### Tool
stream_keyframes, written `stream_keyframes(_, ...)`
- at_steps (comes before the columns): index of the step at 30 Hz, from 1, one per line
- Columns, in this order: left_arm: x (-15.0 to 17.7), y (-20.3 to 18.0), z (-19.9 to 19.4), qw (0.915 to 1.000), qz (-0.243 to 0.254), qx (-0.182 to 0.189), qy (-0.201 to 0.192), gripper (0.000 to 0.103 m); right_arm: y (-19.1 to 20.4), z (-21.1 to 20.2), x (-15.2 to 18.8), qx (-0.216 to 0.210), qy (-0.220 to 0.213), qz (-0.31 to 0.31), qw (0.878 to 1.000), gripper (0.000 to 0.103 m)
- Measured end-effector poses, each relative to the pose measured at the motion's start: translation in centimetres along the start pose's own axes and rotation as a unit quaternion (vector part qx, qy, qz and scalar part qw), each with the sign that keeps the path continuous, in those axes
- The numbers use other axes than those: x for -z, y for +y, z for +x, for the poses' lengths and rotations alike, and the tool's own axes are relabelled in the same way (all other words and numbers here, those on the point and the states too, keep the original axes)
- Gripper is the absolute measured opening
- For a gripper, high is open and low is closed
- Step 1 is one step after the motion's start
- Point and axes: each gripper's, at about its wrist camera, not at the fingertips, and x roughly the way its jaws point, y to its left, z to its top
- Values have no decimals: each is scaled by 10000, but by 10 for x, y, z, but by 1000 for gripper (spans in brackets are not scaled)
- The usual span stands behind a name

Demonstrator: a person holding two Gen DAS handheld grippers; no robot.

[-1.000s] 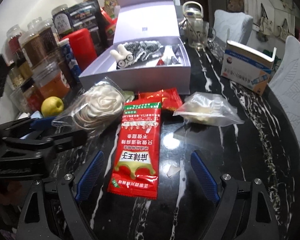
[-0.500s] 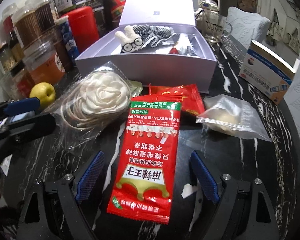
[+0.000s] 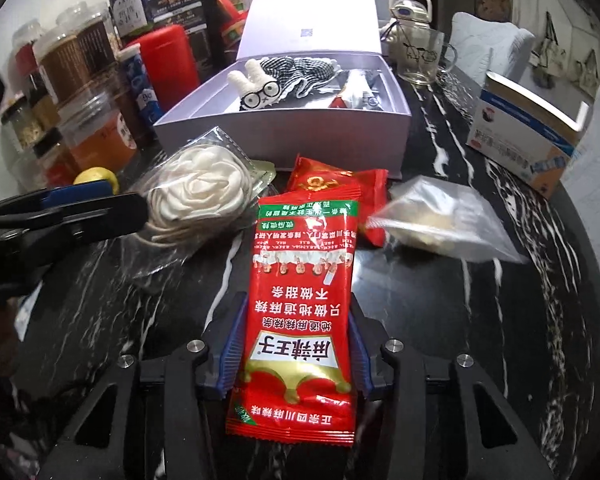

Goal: Organize soft objects
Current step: 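Grasp the clear bag with white coiled item with the left gripper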

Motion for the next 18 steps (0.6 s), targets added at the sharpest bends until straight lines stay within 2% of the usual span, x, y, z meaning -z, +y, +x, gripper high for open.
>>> stream_keyframes(6,-4,-13,17,9996,264,91,89,80,-11,-24,17,-62,-56,135,9999,45)
stream_keyframes(14,-8,-20,42,9988,312,177,323,80,-27,-33,27,18,-96,394,9992,45)
stream_keyframes(18,-10,-22,49,9987,358,60,368,80,-30,-34,28,42,-120,422,9990,45)
